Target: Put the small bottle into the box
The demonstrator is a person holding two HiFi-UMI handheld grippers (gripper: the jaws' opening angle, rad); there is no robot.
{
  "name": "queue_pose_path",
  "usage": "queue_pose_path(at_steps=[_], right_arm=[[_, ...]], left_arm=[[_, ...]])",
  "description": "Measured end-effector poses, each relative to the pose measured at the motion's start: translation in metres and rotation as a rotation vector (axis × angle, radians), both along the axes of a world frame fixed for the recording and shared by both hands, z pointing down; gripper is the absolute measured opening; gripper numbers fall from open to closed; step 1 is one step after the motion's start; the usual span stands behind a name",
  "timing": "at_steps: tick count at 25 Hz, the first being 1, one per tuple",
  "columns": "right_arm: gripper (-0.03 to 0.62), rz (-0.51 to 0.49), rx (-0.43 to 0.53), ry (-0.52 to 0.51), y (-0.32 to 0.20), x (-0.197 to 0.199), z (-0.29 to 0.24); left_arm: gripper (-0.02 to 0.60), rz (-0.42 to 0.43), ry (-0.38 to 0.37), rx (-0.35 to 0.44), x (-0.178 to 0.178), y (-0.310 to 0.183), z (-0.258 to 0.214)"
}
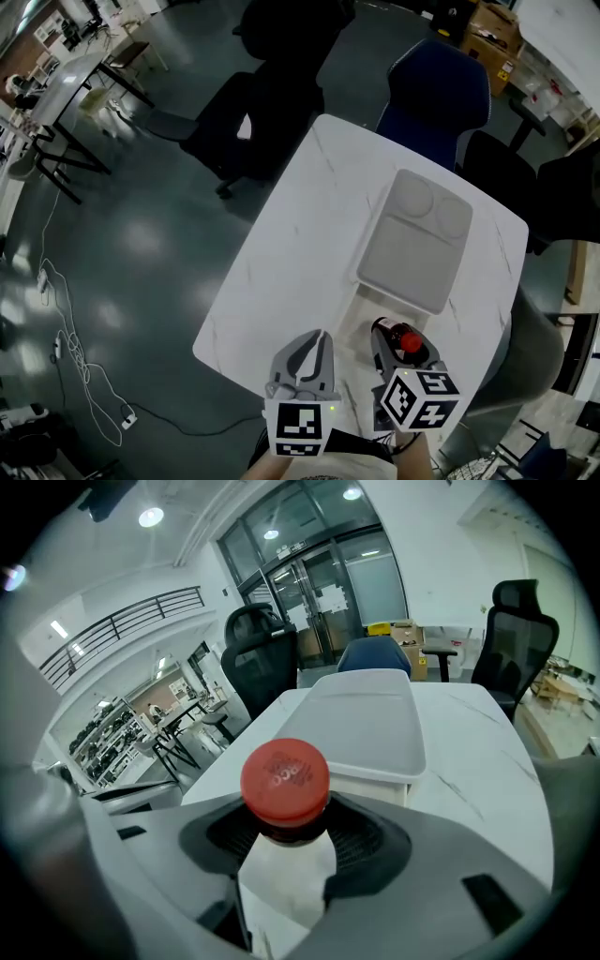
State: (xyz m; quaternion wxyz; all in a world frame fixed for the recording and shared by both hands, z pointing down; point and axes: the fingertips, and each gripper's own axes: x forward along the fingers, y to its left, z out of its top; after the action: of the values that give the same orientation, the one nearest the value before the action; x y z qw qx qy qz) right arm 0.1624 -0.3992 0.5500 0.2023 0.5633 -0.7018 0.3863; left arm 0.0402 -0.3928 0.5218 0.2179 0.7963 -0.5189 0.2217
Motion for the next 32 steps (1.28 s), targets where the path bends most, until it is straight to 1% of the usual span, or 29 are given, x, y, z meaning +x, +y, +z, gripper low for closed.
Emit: queue_pose_path(at_steps=[6,12,25,29,32], right_arm=[[0.227,-0.024,-0.054,0.040,-0.004,0.001,0.017],[0.229,-0.024,-0.095,0.049,-0.007,0.004,0.034],[0.229,-0.042,-0.150,0.114,-0.012,0.001,0.047],[0.229,-0.039,-0.142,0.130,-0.012,0.002,0.048],[0.229,-0.026,-0.122,0.101,-0.010,0.000,0.045]], left_arm=[[0.034,-0.012,0.003,-0.030,0.000,-0.002,0.012],[0.034,-0.027,0.001,-0.050,-0.001,-0.006,0.022],[0.034,-0.046,0.000,-0.061,-0.007,-0.011,0.026],[0.034,-0.042,0.005,-0.055,-0.006,-0.012,0.025],[0.034,-0.038,0.010,-0.055,-0.003,-0.009,0.023]])
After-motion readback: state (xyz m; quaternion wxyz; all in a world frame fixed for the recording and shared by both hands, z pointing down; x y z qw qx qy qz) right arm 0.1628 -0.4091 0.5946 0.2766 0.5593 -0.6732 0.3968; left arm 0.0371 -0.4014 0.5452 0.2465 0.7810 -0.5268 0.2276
